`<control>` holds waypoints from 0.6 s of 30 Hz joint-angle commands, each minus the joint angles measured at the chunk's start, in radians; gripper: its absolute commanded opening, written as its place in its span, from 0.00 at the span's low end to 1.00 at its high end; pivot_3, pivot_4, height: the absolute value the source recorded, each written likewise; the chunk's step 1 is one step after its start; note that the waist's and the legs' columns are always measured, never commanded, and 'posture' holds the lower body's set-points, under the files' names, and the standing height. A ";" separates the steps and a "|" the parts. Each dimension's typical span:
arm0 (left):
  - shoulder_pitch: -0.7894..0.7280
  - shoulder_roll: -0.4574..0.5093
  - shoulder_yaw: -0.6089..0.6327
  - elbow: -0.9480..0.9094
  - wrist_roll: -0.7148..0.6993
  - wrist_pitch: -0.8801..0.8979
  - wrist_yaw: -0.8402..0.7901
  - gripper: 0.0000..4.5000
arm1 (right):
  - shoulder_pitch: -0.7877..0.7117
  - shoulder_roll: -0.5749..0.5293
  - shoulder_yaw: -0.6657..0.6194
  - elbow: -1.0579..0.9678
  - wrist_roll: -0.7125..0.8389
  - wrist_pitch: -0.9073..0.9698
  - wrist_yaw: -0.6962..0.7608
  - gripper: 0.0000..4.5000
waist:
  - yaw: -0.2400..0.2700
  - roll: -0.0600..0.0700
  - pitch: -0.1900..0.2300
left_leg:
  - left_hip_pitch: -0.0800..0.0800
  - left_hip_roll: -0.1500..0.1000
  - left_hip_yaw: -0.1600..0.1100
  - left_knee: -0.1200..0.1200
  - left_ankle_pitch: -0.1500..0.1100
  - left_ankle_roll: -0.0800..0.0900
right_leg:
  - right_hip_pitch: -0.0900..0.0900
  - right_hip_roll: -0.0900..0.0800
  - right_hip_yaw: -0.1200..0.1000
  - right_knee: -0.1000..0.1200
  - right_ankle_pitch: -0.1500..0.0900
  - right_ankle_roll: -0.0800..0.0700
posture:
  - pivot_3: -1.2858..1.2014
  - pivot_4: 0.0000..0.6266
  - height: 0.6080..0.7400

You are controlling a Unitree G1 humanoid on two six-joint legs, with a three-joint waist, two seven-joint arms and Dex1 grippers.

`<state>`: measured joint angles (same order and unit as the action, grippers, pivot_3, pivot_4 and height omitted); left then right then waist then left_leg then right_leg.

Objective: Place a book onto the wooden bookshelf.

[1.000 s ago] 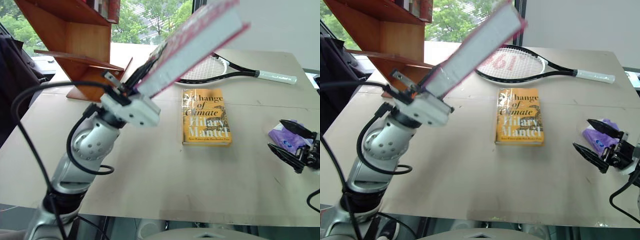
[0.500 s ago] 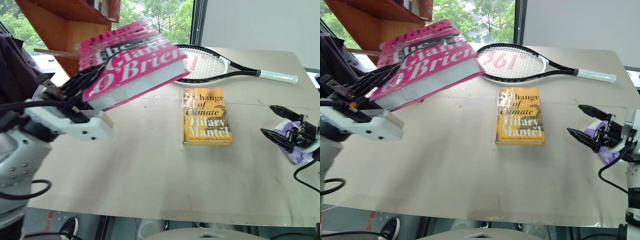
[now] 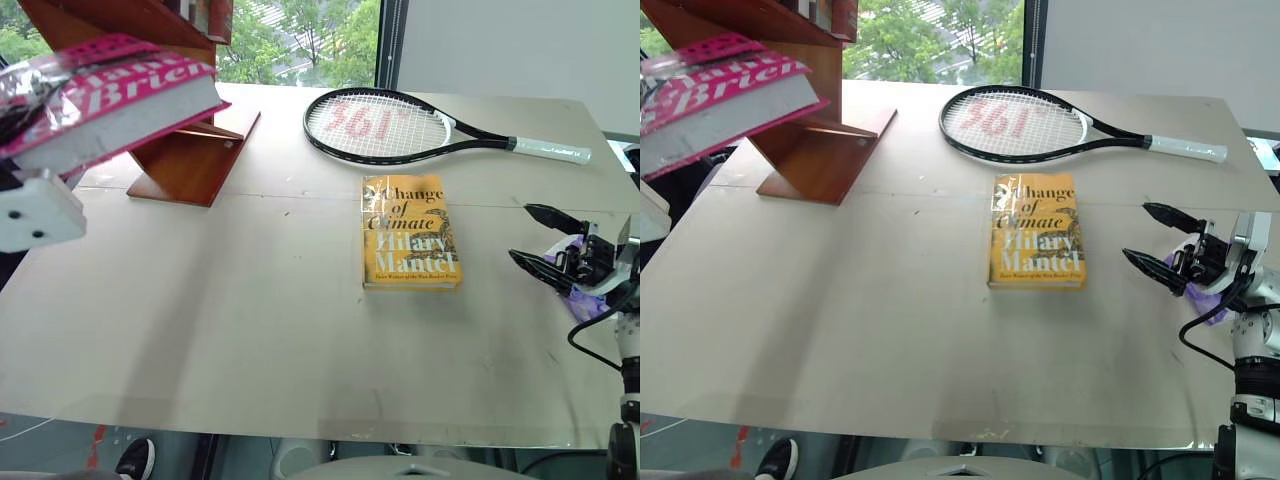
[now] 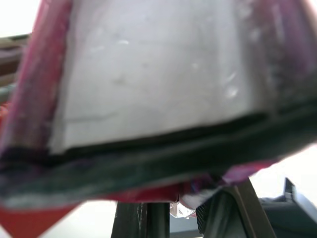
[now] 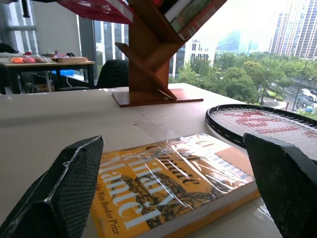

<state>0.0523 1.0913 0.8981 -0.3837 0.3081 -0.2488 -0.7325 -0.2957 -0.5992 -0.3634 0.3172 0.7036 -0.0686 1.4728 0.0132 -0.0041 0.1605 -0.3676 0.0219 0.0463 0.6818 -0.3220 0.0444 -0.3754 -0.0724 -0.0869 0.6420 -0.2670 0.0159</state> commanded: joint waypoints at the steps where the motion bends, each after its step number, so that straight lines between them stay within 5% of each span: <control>1: -0.044 0.053 -0.011 0.068 0.024 0.018 0.039 0.02 | 0.010 0.002 -0.034 -0.107 0.058 0.018 -0.004 1.00 | -0.001 0.000 0.000 | 0.000 0.000 0.000 0.000 0.000 0.000 | 0.000 0.000 0.000 0.000 0.000 0.000 | 0.52 0.24 1.00; 10: -0.208 0.155 -0.293 0.263 0.037 0.062 0.081 0.02 | 0.056 0.009 -0.018 -0.339 0.127 0.115 -0.088 1.00 | 0.000 0.000 0.000 | -0.001 0.000 0.000 0.000 0.000 0.000 | -0.001 0.000 0.000 0.000 0.000 0.000 | 0.52 0.24 1.00; 18: -0.547 0.319 -0.673 0.509 0.115 0.052 0.057 0.02 | 0.133 0.036 -0.008 -0.466 0.116 0.133 -0.168 1.00 | -0.001 -0.004 0.002 | -0.004 -0.001 0.001 0.001 0.000 0.001 | -0.003 0.002 0.000 0.001 0.000 0.001 | 0.52 0.24 1.00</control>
<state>-0.4499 1.3790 0.2393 0.1050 0.4113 -0.1895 -0.6823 -0.1699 -0.5649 -0.3565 -0.1107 0.8100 0.0725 1.3242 0.0121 -0.0083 0.1622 -0.3718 0.0205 0.0476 0.6825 -0.3224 0.0451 -0.3793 -0.0699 -0.0868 0.6429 -0.2666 0.0169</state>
